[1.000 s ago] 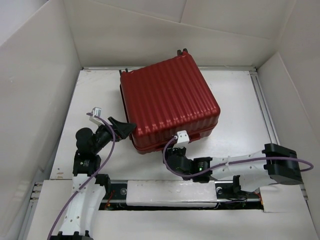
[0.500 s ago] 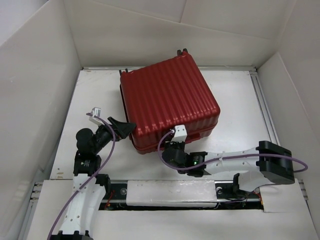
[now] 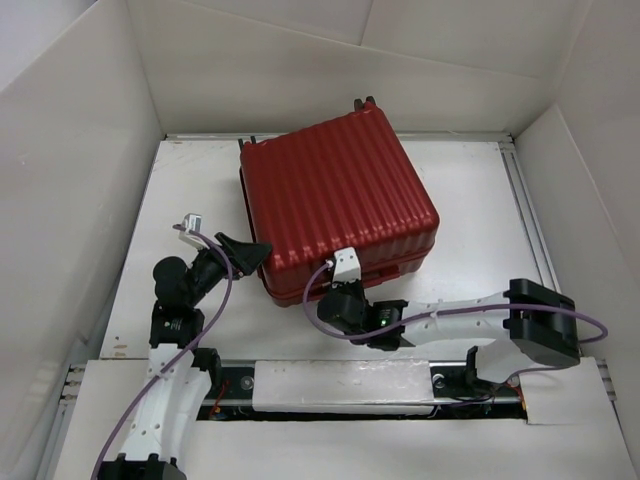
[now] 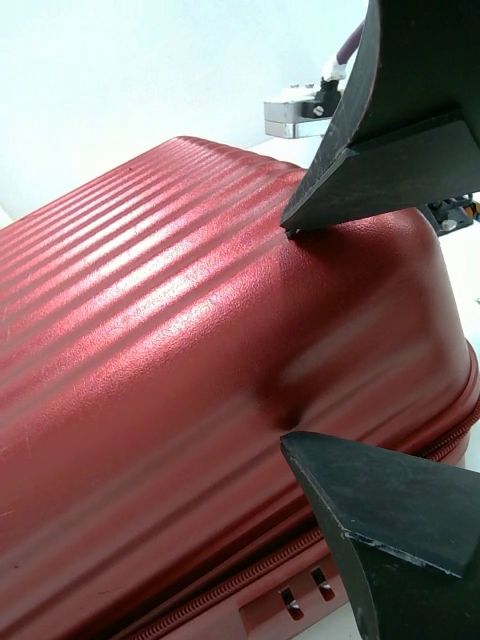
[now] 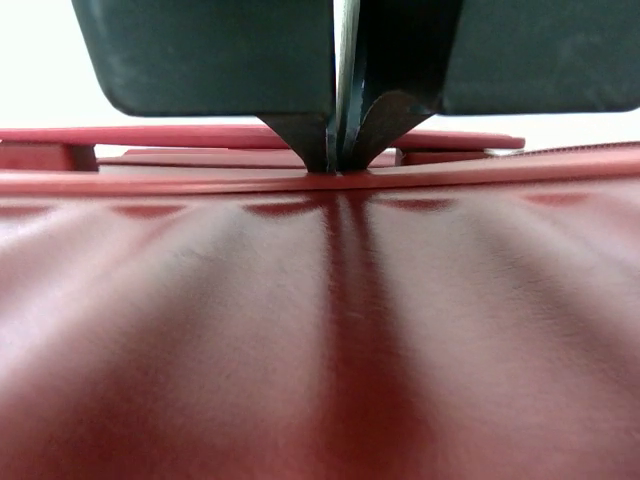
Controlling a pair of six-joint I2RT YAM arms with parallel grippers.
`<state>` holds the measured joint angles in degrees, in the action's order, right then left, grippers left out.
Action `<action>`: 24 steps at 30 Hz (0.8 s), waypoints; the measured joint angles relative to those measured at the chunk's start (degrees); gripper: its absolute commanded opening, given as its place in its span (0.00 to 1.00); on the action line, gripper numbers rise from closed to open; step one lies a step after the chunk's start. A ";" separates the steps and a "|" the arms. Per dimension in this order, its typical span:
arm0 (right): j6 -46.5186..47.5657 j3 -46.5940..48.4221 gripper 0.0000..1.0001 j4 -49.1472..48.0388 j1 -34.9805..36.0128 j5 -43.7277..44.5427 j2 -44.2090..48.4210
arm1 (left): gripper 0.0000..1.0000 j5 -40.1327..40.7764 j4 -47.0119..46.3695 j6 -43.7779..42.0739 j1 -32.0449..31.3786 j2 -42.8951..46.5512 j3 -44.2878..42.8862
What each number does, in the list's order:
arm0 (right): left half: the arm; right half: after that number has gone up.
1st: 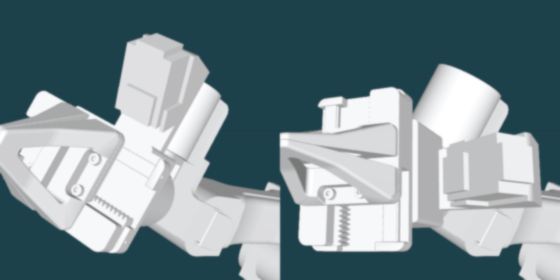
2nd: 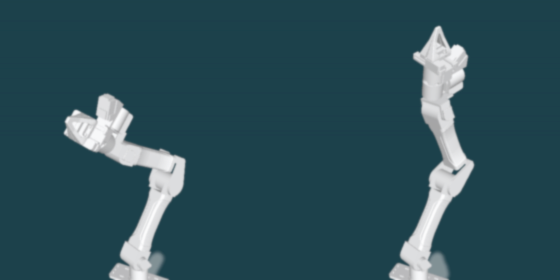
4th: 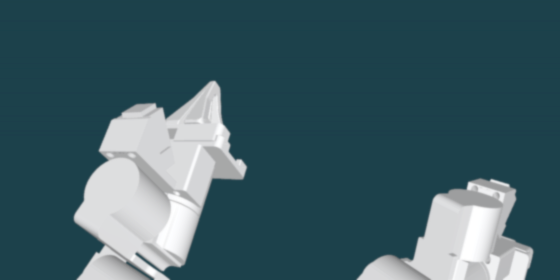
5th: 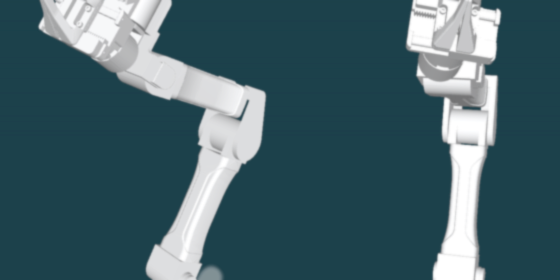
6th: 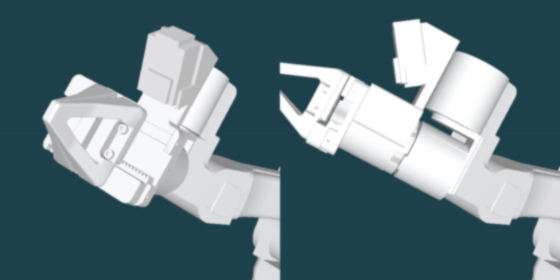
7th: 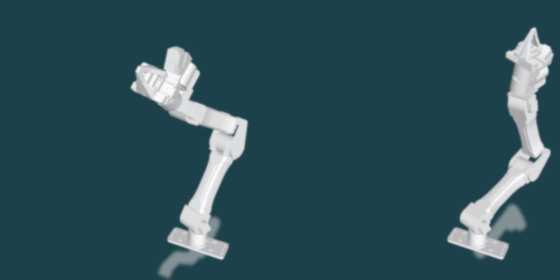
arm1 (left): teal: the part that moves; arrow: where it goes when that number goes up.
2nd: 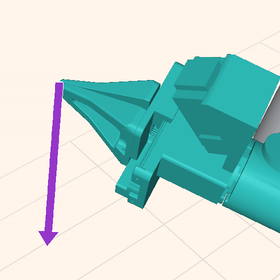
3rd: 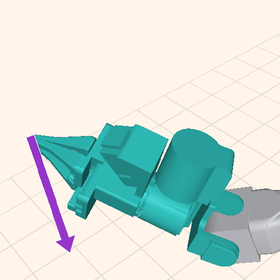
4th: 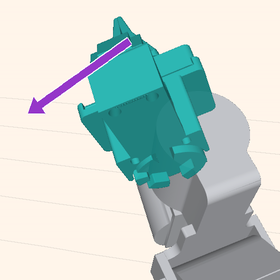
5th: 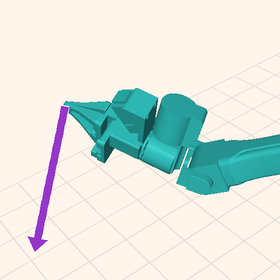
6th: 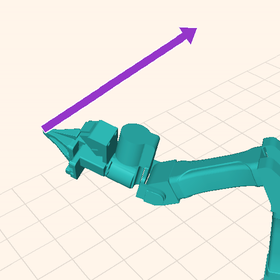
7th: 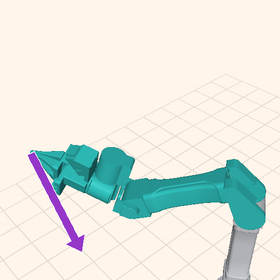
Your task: Pack the luggage
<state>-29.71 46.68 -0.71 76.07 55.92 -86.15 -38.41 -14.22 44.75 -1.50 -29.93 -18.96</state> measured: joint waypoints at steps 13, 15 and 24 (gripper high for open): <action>9.51 -0.66 0.00 8.87 -3.06 -16.13 10.88 | 0.75 -1.81 -2.08 0.42 -0.04 -1.16 0.35; 9.38 -0.66 0.00 10.34 -3.17 -17.40 12.00 | 0.75 -2.08 -2.10 0.46 -0.04 -1.25 0.46; 9.79 0.76 0.00 11.98 -5.64 -24.79 19.91 | 0.74 -2.51 -2.03 0.57 -0.04 -1.16 0.55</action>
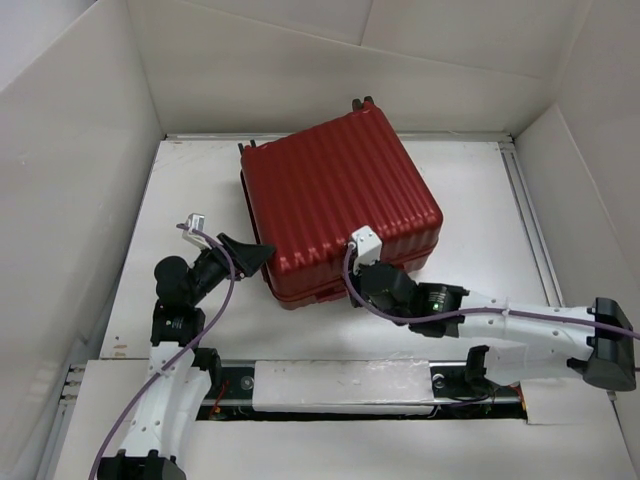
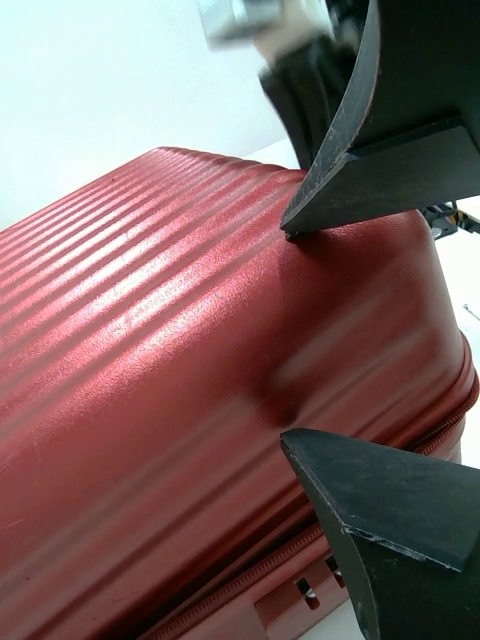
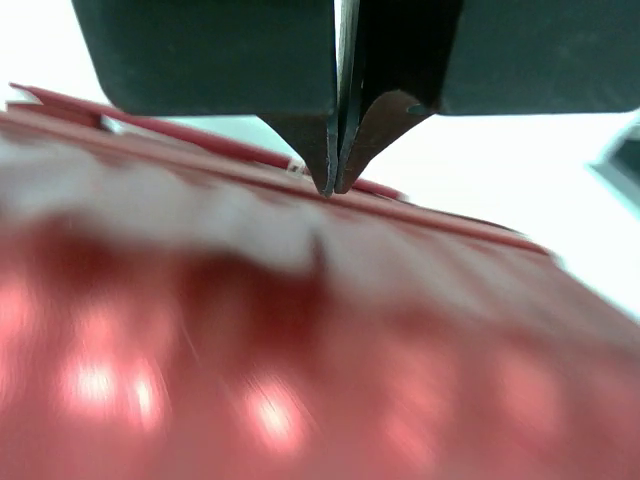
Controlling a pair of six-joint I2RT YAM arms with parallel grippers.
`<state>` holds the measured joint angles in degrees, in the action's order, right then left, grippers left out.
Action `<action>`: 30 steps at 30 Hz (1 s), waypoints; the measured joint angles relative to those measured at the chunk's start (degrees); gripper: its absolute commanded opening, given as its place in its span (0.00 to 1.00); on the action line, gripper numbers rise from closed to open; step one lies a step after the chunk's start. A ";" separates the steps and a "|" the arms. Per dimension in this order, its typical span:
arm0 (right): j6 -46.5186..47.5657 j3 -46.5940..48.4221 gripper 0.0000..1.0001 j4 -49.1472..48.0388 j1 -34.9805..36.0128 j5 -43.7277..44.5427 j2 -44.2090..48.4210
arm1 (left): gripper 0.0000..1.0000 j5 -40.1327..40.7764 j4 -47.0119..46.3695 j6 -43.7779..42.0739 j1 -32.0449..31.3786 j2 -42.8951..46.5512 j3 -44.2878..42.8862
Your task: Pack the luggage
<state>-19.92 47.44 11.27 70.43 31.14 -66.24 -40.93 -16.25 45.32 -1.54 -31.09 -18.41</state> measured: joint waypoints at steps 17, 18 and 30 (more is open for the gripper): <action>-11.58 -2.67 0.43 -6.91 6.56 4.15 -0.57 | 0.73 -0.42 -1.75 1.51 0.02 0.70 1.20; -12.55 -3.21 0.46 -6.34 6.56 5.46 0.07 | 0.73 -0.42 -1.73 1.51 0.02 0.74 1.20; -15.91 -3.58 0.54 0.37 5.73 12.61 -5.09 | 0.73 -0.42 -1.70 1.51 0.02 0.79 1.20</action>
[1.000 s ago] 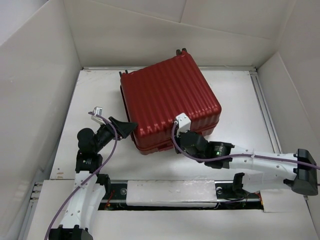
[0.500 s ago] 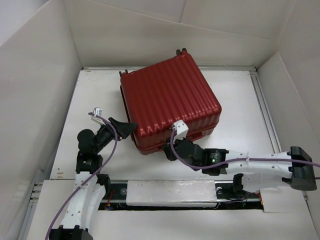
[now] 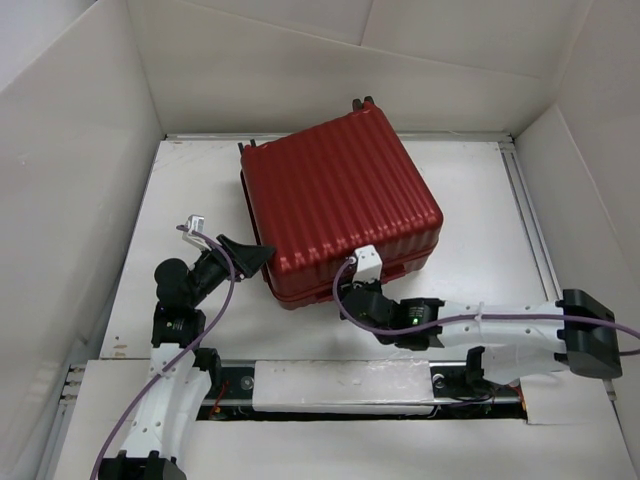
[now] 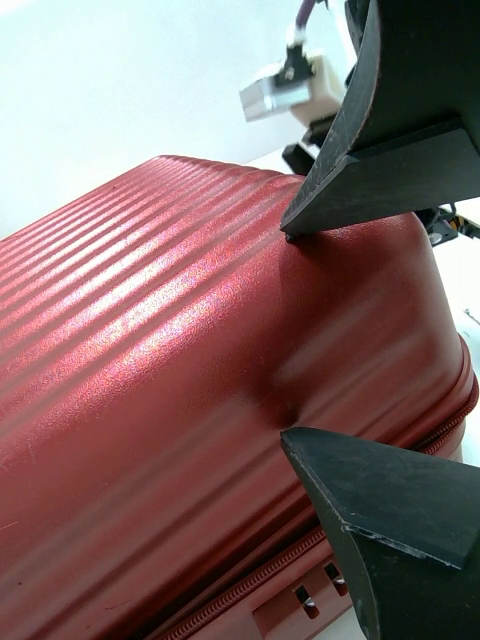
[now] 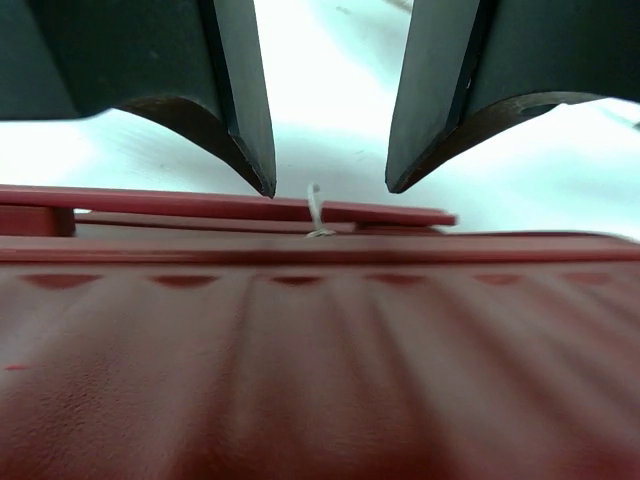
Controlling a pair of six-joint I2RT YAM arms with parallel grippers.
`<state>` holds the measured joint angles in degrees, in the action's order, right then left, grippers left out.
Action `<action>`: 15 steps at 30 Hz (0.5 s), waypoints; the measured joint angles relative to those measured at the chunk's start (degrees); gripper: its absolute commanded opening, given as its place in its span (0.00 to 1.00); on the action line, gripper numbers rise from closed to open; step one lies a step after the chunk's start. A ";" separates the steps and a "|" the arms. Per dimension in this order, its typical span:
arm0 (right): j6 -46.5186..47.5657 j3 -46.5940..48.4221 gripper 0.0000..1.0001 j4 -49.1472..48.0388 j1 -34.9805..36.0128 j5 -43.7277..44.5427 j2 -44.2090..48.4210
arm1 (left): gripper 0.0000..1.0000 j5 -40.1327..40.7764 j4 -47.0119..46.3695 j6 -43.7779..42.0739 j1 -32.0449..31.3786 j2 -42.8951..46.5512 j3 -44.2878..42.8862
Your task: Pack the luggage
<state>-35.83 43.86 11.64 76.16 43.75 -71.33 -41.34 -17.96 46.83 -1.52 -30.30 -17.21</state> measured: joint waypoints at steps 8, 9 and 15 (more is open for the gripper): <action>1.79 0.00 0.40 -2.38 -2.32 0.11 -3.80 | 0.71 -0.07 -0.26 0.02 0.00 -0.24 0.02; 2.45 0.00 0.26 -3.37 -2.34 0.13 -4.42 | 0.71 -0.09 -0.35 0.02 0.00 -0.26 0.02; 5.73 0.68 0.00 -9.75 -1.31 1.31 -9.53 | 0.70 -0.22 -2.19 0.46 0.04 -0.28 0.87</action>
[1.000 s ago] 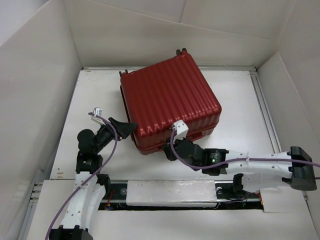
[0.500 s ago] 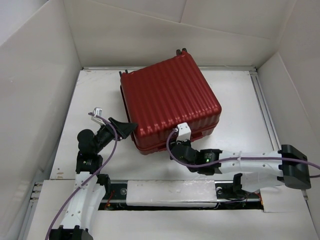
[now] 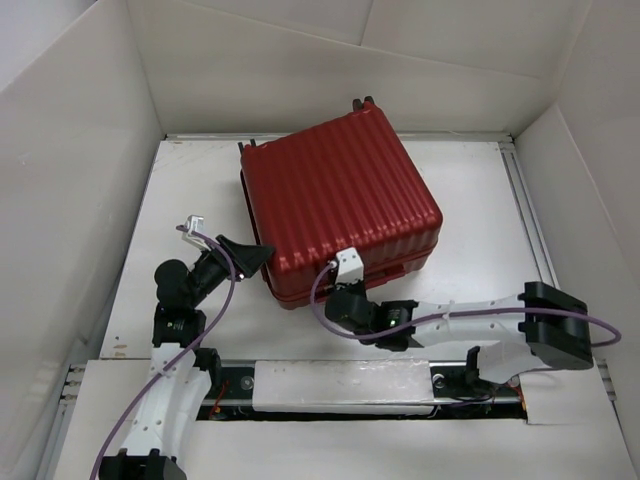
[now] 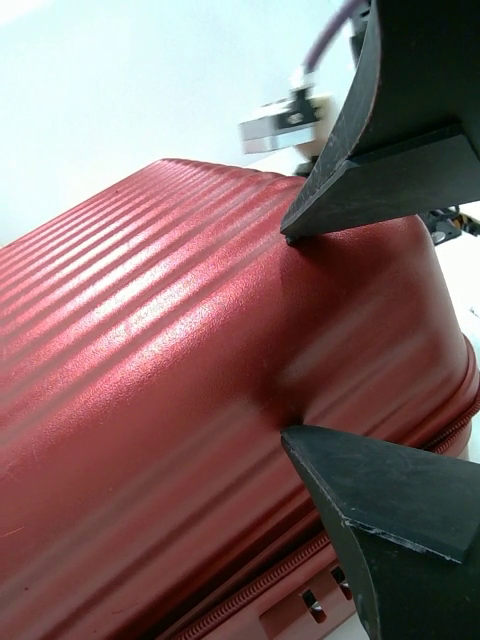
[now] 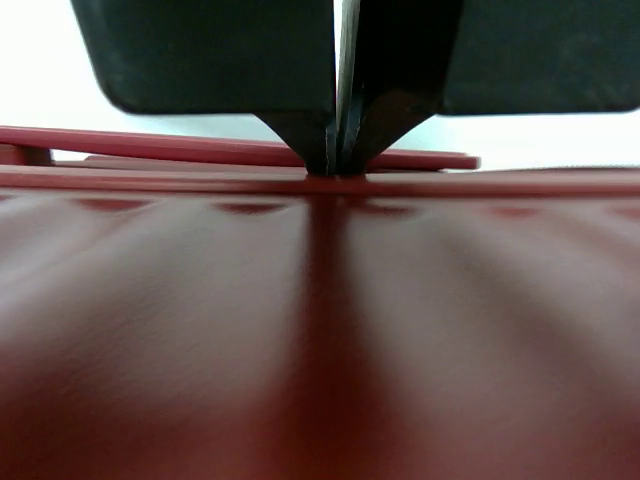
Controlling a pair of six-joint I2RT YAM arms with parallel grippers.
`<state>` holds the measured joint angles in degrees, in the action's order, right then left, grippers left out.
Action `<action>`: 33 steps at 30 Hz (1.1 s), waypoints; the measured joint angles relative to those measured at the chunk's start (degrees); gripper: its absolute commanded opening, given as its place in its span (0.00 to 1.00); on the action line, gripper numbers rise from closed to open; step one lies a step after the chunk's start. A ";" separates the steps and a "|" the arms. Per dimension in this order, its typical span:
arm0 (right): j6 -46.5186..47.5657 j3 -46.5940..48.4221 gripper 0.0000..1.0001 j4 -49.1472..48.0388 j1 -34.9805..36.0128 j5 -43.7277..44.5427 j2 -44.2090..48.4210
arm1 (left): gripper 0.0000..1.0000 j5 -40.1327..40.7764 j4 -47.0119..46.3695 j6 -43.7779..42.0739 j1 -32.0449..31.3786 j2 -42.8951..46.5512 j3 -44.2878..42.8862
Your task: Pack the luggage
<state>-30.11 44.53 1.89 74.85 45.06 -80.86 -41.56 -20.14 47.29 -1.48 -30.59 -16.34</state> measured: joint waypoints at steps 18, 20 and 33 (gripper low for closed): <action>4.90 13.57 0.00 -17.81 11.74 2.45 -20.48 | 0.71 -1.42 5.46 -2.64 0.85 -0.13 -2.91; 4.81 11.78 0.04 -19.74 11.37 1.25 -19.52 | 0.72 -1.73 5.68 -2.73 0.85 -0.02 -2.97; -10.78 -4.52 0.63 -8.17 15.50 -1.77 13.00 | 1.00 2.12 14.12 -3.26 -0.20 0.87 -7.26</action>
<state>-40.88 40.01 -6.28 90.35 43.29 -67.85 -39.44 -6.02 44.03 -1.67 -29.71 -23.59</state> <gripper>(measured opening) 0.641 0.997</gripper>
